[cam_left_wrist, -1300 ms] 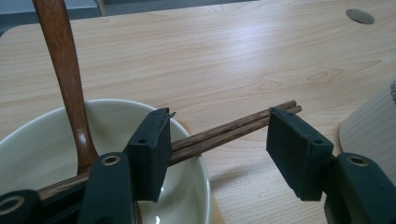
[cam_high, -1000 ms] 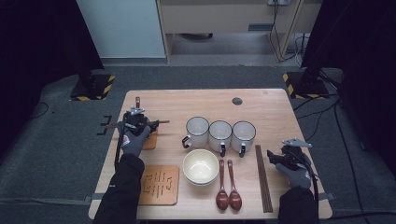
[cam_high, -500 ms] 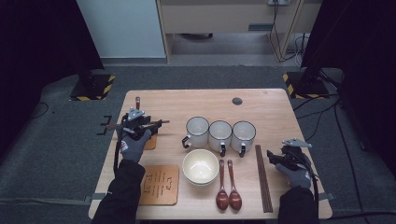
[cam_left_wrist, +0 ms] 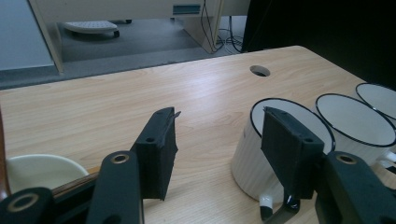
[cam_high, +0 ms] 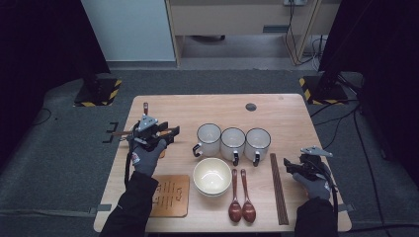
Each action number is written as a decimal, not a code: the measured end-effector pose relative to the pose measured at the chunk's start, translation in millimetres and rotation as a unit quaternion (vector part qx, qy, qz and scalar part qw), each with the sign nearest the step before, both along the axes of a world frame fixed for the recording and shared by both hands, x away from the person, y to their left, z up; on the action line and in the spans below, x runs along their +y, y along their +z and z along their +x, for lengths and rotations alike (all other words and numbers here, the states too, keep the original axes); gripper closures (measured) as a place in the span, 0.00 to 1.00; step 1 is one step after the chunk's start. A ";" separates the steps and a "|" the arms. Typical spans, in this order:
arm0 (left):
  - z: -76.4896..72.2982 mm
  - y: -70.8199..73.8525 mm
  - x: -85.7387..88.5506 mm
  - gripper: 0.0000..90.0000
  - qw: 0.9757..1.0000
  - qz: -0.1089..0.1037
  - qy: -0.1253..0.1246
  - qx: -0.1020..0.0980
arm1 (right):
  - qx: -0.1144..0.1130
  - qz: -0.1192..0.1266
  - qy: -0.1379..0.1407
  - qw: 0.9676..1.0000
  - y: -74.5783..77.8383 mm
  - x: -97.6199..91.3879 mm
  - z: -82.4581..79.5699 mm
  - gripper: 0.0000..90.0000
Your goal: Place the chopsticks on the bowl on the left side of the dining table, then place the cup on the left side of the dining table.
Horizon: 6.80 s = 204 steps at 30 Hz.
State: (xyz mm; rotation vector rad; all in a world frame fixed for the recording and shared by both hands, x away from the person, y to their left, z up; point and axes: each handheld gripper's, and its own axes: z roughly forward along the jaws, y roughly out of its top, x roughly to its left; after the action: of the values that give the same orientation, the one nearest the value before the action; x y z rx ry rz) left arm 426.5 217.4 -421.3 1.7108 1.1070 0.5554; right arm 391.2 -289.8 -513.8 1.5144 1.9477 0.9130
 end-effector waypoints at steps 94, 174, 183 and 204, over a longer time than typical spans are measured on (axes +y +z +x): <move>65.4 -67.0 -68.1 0.84 0.987 -0.005 -0.011 0.163 | 0.035 -0.013 -0.017 0.999 -20.8 -14.9 5.1 0.23; -19.5 -16.3 43.8 0.91 0.994 0.009 -0.050 0.097 | 0.032 -0.012 -0.020 0.999 -21.5 -14.2 5.1 0.22; -23.7 -30.9 61.8 0.91 0.992 0.022 -0.037 0.120 | 0.032 -0.012 -0.021 0.999 -21.5 -14.1 4.9 0.22; -17.7 -55.3 67.9 0.91 0.985 0.067 -0.026 0.159 | 0.032 -0.012 -0.021 0.999 -21.4 -14.1 5.0 0.22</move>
State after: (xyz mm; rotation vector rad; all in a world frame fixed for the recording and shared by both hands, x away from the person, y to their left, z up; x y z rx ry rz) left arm 408.8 285.4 -476.6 1.9881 1.2659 0.3366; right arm 396.2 -303.9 -535.2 1.5831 1.9573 0.8311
